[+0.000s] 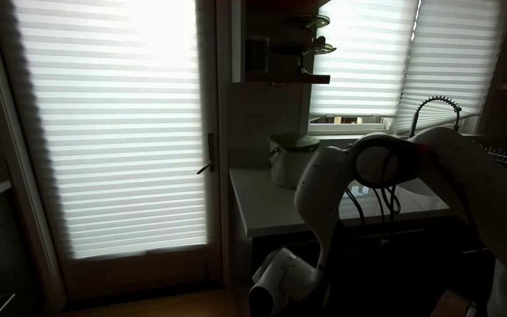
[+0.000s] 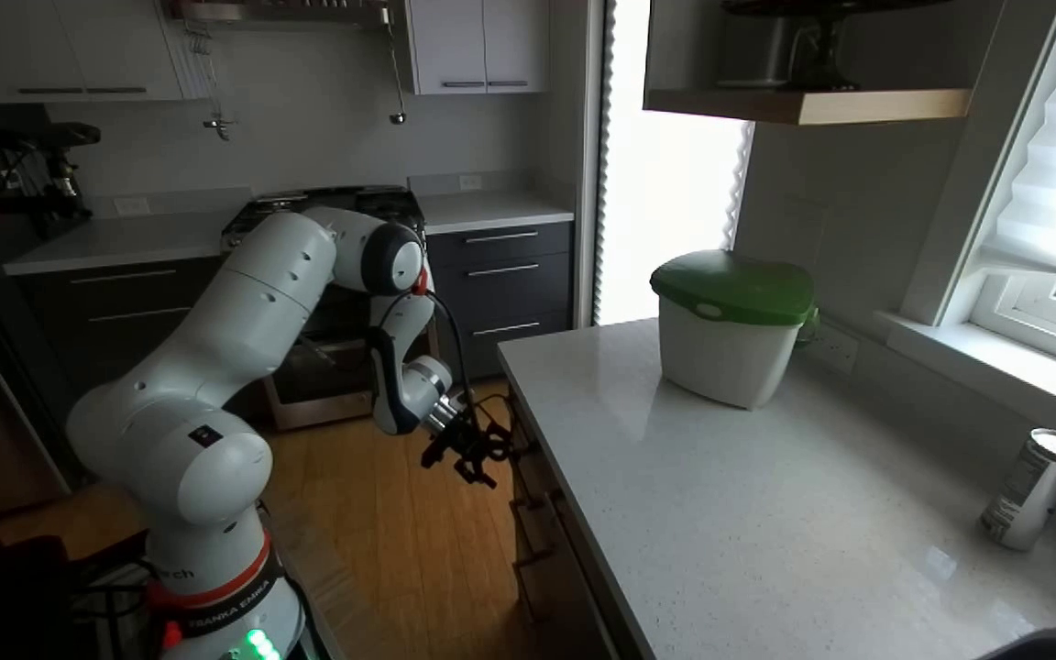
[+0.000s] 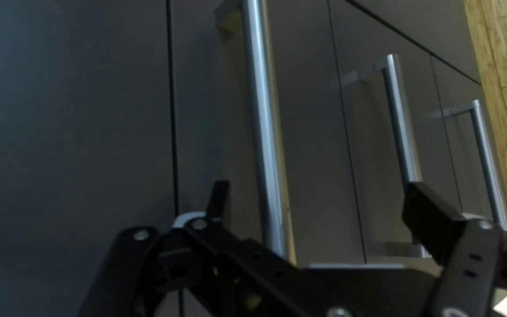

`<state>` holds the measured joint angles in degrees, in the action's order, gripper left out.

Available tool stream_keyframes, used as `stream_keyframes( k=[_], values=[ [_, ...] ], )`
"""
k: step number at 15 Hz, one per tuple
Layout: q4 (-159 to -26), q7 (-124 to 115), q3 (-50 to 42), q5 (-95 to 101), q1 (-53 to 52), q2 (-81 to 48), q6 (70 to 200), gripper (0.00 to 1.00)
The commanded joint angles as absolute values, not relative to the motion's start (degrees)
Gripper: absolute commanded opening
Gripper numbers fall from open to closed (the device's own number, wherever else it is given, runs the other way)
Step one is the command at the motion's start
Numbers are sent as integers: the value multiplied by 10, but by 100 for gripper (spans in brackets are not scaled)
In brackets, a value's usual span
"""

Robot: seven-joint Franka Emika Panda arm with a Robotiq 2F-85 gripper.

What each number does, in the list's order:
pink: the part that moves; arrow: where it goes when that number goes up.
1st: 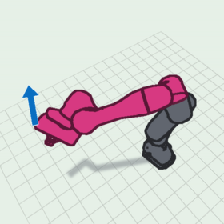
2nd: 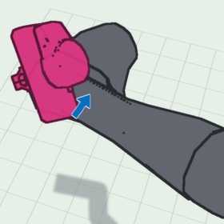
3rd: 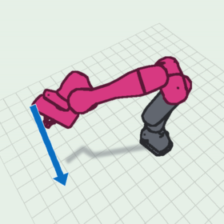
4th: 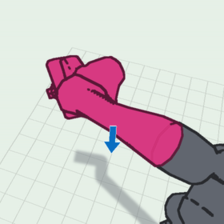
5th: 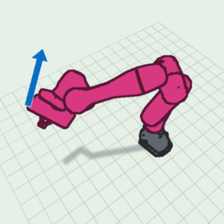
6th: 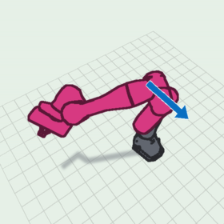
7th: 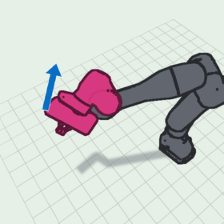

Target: Open the top drawer

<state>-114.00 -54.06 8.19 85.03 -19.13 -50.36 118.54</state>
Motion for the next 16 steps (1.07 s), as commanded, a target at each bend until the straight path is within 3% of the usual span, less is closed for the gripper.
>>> stream_keyframes(
  k=[1, 16],
  values=[
    [-1110, -557, 84, 876, -190, -538, 1164, 100],
    [-1123, -473, 111, 917, -131, -564, 1255, 100]
  ],
)
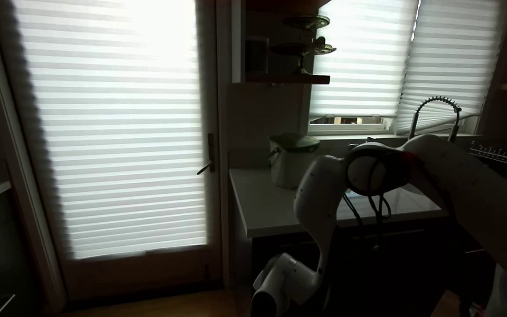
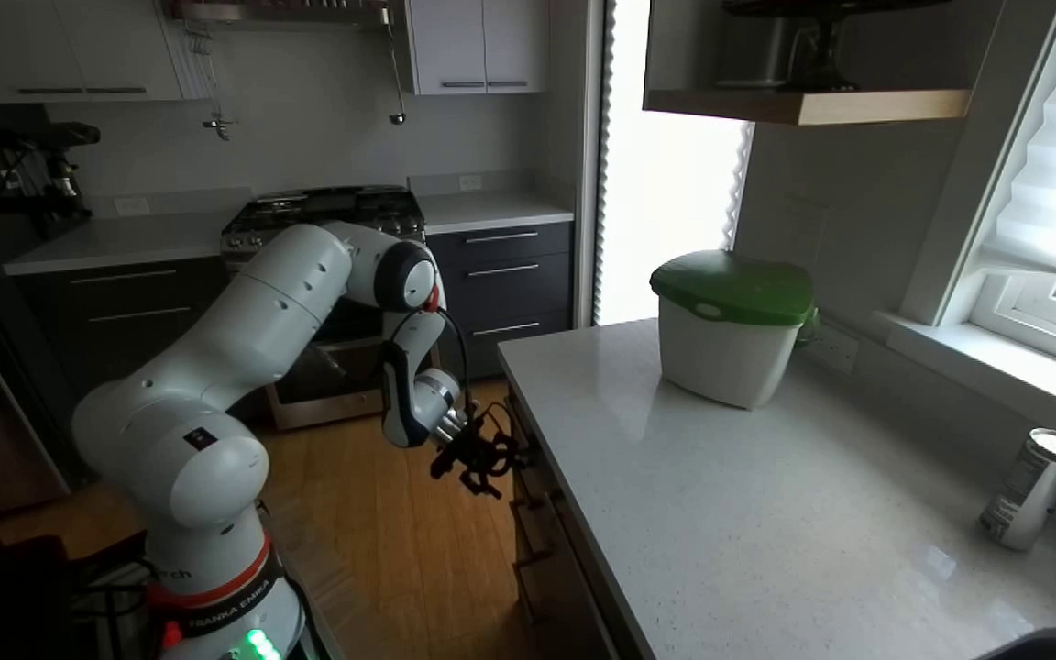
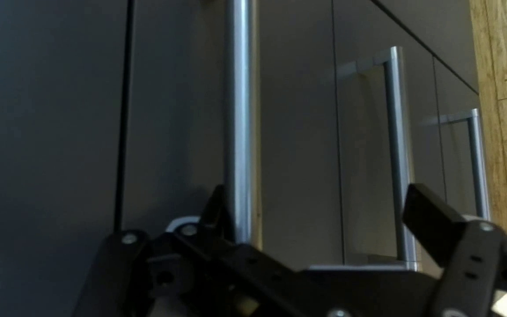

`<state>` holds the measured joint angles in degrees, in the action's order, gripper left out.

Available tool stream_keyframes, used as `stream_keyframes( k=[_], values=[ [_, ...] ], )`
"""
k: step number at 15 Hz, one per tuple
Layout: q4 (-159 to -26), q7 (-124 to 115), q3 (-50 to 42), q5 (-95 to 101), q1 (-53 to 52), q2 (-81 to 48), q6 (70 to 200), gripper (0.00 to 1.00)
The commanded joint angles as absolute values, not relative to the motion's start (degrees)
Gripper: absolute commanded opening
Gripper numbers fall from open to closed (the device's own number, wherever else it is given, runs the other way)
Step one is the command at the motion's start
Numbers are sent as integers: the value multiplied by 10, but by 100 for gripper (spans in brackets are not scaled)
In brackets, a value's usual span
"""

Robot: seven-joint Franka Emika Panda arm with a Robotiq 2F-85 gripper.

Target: Open the top drawer

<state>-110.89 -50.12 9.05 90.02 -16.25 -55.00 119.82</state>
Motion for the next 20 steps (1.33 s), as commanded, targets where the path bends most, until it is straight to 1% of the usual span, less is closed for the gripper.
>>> stream_keyframes(
  k=[1, 6, 20],
  values=[
    [-1133, -466, 113, 917, -127, -560, 1262, 100],
    [-1174, -434, 120, 913, -112, -545, 1289, 100],
    [-1290, -441, 148, 954, -99, -486, 1329, 100]
  ],
)
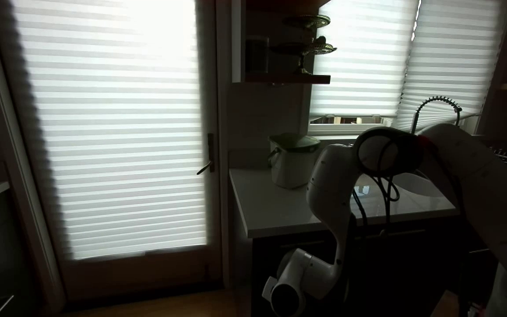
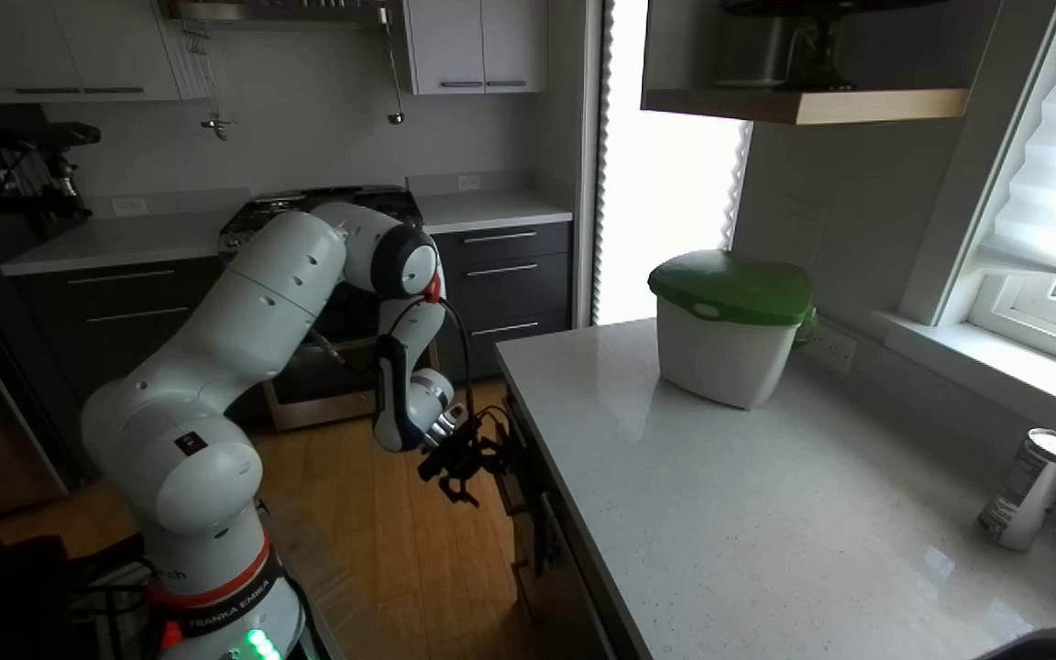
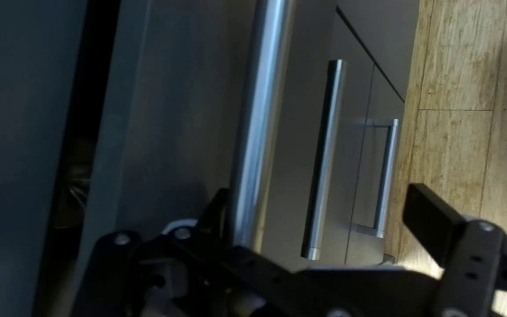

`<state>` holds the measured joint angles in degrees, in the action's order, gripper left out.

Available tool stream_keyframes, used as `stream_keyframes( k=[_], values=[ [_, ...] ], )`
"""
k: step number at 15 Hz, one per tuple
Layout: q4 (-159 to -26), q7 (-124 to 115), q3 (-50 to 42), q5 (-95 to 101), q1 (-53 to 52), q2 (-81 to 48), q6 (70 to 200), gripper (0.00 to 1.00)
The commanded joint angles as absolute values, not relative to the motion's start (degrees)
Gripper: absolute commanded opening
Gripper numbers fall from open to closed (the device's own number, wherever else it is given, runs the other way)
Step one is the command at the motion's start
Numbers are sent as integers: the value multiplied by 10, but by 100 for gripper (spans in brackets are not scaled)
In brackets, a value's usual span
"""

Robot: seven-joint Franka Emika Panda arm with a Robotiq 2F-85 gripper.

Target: Open the top drawer

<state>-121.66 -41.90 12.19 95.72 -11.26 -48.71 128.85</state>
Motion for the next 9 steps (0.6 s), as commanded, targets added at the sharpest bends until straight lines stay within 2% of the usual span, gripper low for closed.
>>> stream_keyframes(
  k=[1, 9],
  values=[
    [-1306, -442, 156, 949, -100, -481, 1329, 100],
    [-1465, -542, 255, 910, -133, -435, 1342, 100]
  ],
)
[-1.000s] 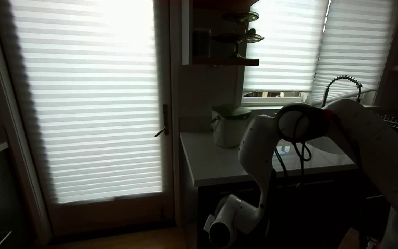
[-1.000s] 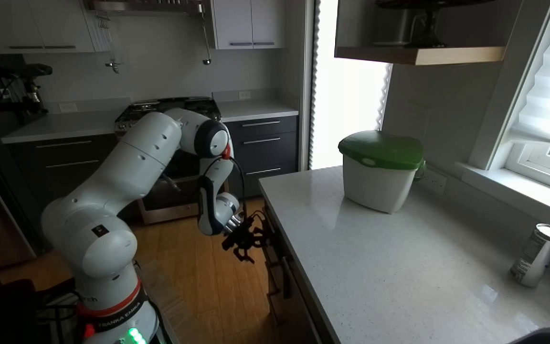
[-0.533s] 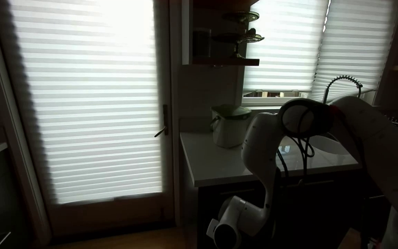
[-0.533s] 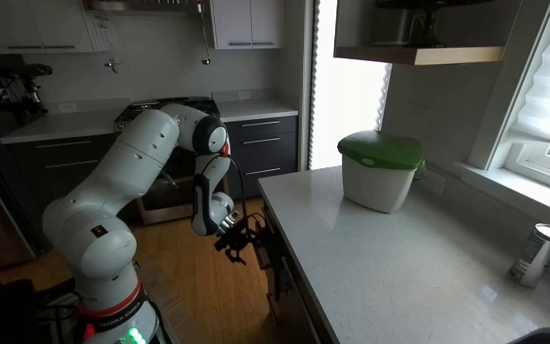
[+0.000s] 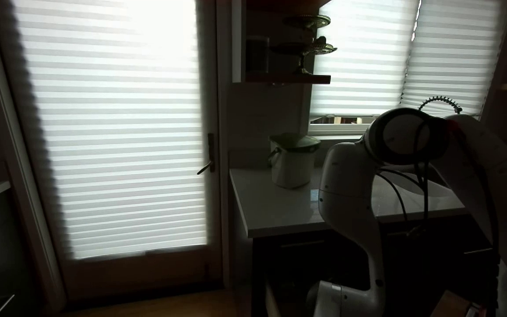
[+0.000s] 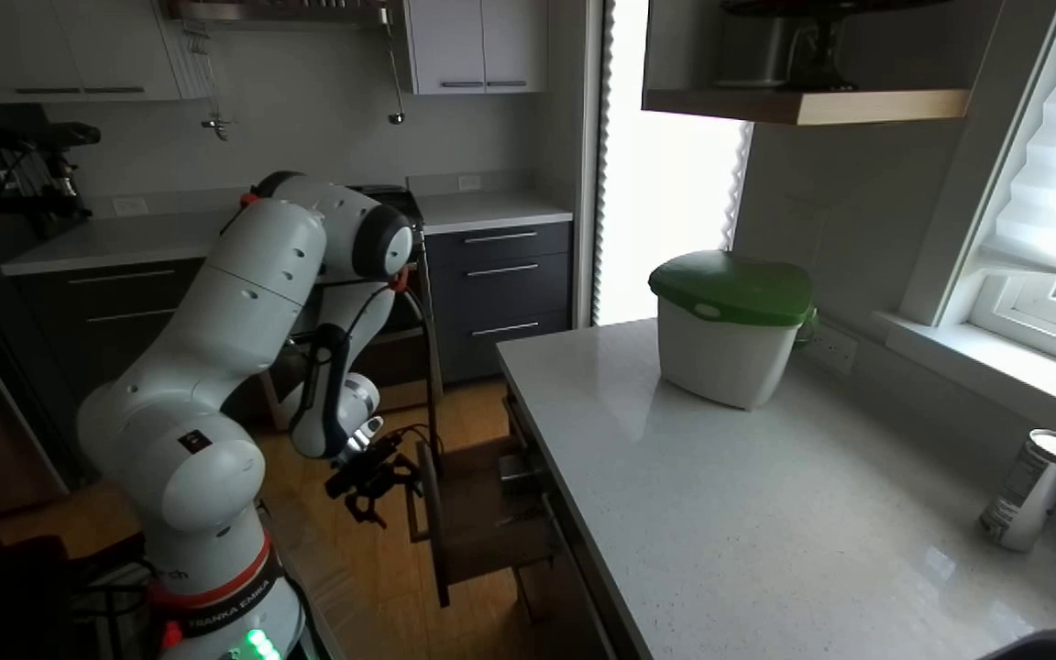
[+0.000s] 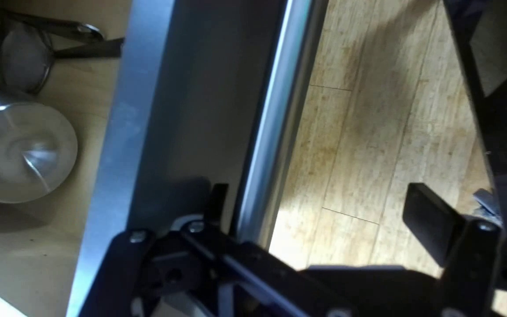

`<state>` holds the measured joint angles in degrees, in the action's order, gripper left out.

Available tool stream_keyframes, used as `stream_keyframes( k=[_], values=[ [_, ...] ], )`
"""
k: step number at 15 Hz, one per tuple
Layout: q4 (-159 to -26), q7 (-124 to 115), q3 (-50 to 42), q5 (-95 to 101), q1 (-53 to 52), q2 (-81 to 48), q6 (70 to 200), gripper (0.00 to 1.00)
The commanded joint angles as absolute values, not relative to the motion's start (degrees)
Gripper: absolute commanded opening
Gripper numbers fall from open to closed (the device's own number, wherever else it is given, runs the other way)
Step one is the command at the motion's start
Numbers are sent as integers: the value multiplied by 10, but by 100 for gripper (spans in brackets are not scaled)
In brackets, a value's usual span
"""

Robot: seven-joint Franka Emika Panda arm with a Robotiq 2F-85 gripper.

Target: Open the top drawer

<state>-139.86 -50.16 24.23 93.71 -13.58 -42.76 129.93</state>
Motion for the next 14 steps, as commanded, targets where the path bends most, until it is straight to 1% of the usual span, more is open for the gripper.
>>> stream_keyframes(
  k=[1, 4, 9, 14],
  values=[
    [-1485, -564, 266, 912, -137, -428, 1353, 100],
    [-1515, -608, 280, 912, -138, -404, 1378, 100],
    [-1523, -624, 255, 909, -107, -382, 1439, 100],
    [-1543, -677, 237, 930, -77, -338, 1539, 100]
  ],
)
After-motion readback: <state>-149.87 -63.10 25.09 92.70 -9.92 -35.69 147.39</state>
